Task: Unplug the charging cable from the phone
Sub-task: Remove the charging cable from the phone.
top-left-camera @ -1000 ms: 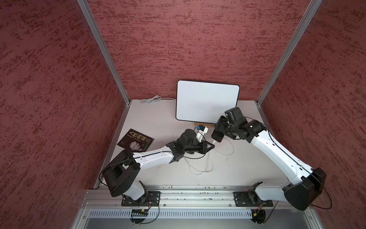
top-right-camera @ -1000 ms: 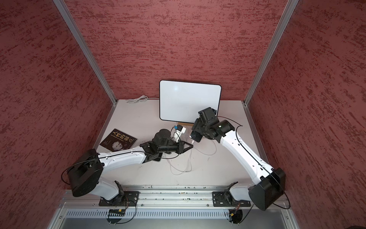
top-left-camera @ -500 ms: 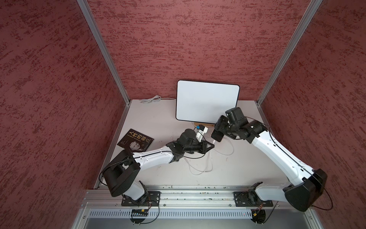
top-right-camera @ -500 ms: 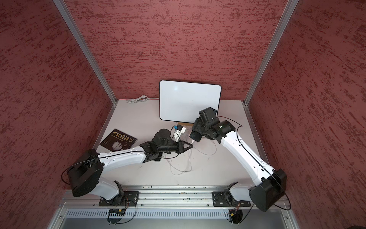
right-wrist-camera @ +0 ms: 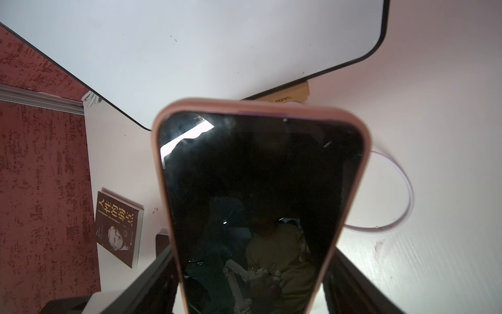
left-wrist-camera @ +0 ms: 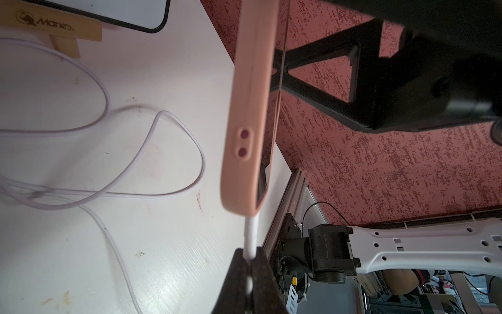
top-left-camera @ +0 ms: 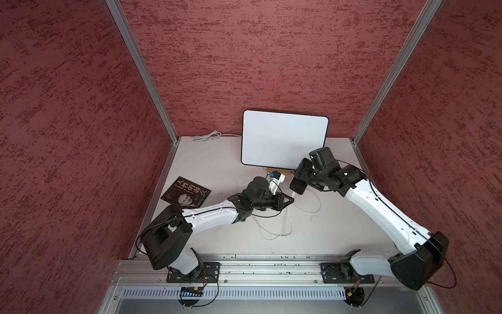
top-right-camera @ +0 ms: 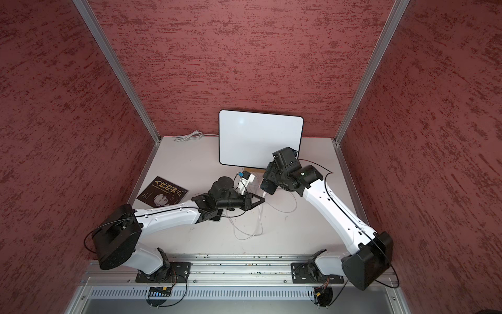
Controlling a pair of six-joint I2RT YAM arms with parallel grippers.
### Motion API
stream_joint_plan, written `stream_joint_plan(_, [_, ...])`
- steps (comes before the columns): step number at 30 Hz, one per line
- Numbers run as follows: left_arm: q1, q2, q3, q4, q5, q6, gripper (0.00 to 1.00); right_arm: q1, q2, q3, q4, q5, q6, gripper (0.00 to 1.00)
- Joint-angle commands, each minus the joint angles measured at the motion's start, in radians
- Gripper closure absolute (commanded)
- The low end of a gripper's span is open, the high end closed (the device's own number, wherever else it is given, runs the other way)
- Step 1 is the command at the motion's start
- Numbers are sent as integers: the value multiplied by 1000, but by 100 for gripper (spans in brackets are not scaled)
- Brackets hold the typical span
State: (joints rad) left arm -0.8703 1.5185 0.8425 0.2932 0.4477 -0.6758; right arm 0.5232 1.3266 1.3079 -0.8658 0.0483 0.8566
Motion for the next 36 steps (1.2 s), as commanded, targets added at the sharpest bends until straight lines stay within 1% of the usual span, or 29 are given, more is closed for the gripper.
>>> stream_joint_plan(1, [6, -13, -14, 13, -2, 17, 100, 15, -17, 42, 31, -13, 10, 70])
stream_joint_plan(6, [7, -15, -14, 12, -1, 17, 100, 15, -18, 46, 31, -13, 12, 72])
stream_joint_plan(29, [6, -22, -22, 12, -1, 17, 100, 15, 2, 87, 16, 6, -5, 72])
stream_joint_plan(36, [6, -26, -14, 6, 7, 22, 100, 14, 14, 95, 14, 5, -11, 74])
